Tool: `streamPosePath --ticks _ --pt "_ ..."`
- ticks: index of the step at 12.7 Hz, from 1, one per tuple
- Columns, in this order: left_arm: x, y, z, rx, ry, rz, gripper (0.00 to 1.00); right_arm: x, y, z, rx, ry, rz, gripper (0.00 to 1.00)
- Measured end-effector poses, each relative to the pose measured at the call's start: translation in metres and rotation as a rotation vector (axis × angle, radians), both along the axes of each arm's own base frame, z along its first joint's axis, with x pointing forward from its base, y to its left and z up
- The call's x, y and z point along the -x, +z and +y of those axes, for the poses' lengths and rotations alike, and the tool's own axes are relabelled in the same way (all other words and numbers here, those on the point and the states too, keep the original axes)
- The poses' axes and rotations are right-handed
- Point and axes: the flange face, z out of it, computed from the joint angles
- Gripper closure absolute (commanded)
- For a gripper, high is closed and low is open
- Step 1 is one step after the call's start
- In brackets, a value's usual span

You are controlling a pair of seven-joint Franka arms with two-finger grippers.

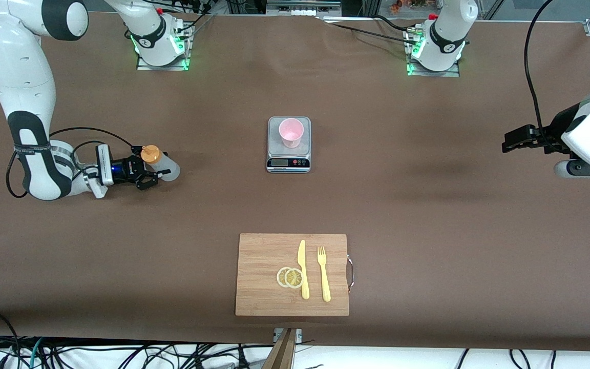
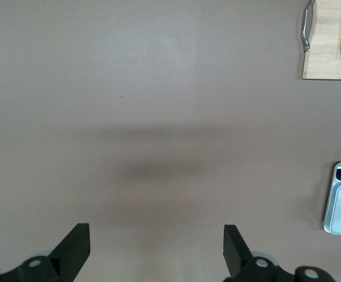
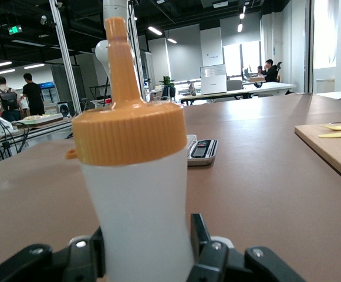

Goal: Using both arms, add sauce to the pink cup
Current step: 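Grasp the squeeze bottle with the right gripper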

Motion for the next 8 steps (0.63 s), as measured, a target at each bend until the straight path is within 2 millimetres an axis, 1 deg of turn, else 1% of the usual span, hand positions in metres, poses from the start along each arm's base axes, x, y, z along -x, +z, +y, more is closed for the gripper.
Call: streamPosePath --ticks 2,4,6,8 --pt "0.0 0.0 0.0 0.0 0.0 0.0 0.0 -0.004 0.006 0.005 0.006 0.006 0.049 0.91" --pt "0.0 0.0 0.0 0.0 -0.001 0.0 0.0 -0.013 0.019 0.021 0.019 0.03 0.094 0.91" --pt "0.0 0.0 0.0 0.0 -0.001 0.0 0.0 -0.026 0.046 0.05 0.054 0.069 0.113 0.91" --pt "0.0 0.0 0.0 0.0 -0.001 0.0 0.0 -0.041 0.078 0.084 0.122 0.093 0.097 0.91"
